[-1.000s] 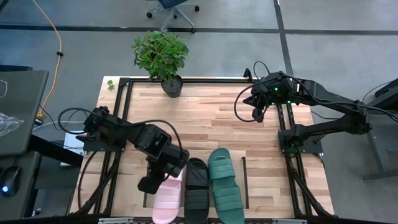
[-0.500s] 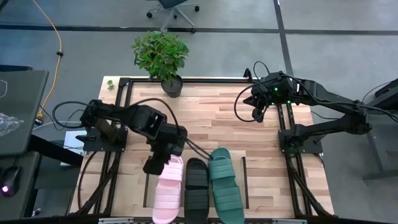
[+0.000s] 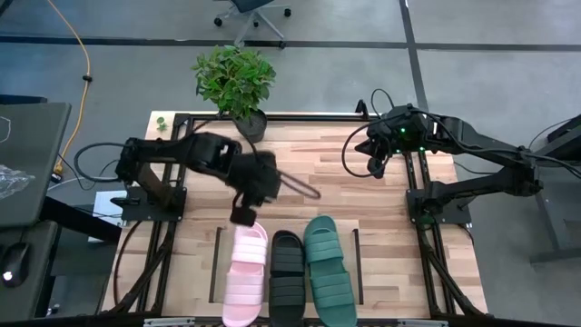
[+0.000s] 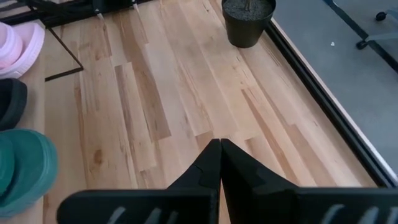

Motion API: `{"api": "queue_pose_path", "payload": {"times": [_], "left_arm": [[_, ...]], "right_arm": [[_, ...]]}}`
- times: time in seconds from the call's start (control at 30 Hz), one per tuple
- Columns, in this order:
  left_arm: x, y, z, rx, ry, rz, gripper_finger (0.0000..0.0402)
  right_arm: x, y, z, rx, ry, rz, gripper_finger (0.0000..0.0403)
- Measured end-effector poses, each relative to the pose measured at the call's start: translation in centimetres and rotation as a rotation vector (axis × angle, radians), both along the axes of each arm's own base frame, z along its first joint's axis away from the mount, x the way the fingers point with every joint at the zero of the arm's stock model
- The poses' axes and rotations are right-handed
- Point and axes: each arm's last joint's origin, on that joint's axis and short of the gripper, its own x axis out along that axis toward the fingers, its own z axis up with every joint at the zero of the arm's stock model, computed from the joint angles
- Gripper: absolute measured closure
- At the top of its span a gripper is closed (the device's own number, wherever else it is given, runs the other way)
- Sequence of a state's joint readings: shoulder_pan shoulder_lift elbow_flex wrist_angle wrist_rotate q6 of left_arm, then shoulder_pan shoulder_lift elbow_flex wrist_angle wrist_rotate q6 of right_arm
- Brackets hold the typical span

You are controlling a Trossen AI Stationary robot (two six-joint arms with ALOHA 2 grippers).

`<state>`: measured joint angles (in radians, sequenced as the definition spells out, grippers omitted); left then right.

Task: Pick and place slides into the shelf
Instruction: Return to Home Position

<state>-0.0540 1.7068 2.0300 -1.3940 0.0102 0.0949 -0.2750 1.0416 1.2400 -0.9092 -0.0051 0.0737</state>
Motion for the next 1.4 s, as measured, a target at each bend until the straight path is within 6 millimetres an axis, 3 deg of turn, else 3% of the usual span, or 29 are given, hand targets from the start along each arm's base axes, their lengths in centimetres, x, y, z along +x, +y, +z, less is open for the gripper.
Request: {"api": "queue_pose_path", "payload": {"times": [0.3,0.57,0.83,1.0,1.4], "left_arm": [[-0.1,4.1,3.3,0.215,-0.305,0.067,0.0334],[-0.9,6.3,5.6,0.258,-0.476,0.16,0.0334],[-1.6,6.7,7.4,0.438,-0.582,0.299,0.0334],[-2.1,6.7,8.7,0.502,-0.665,0.299,0.0334],[-6.7,6.4,12.4,0.631,-0.805,0.372,0.0334]], "right_arm": [[0.0,0.0,0.0,0.053,-0.016,-0.043,0.0403],[0.0,0.0,0.0,0.088,-0.03,-0.096,0.0403],[0.1,-0.1,0.2,0.107,-0.055,-0.128,0.0403],[0.3,-0.2,0.4,0.103,-0.089,-0.135,0.0403],[0.5,-0.2,0.6,0.11,-0.119,-0.146,0.0403]]}}
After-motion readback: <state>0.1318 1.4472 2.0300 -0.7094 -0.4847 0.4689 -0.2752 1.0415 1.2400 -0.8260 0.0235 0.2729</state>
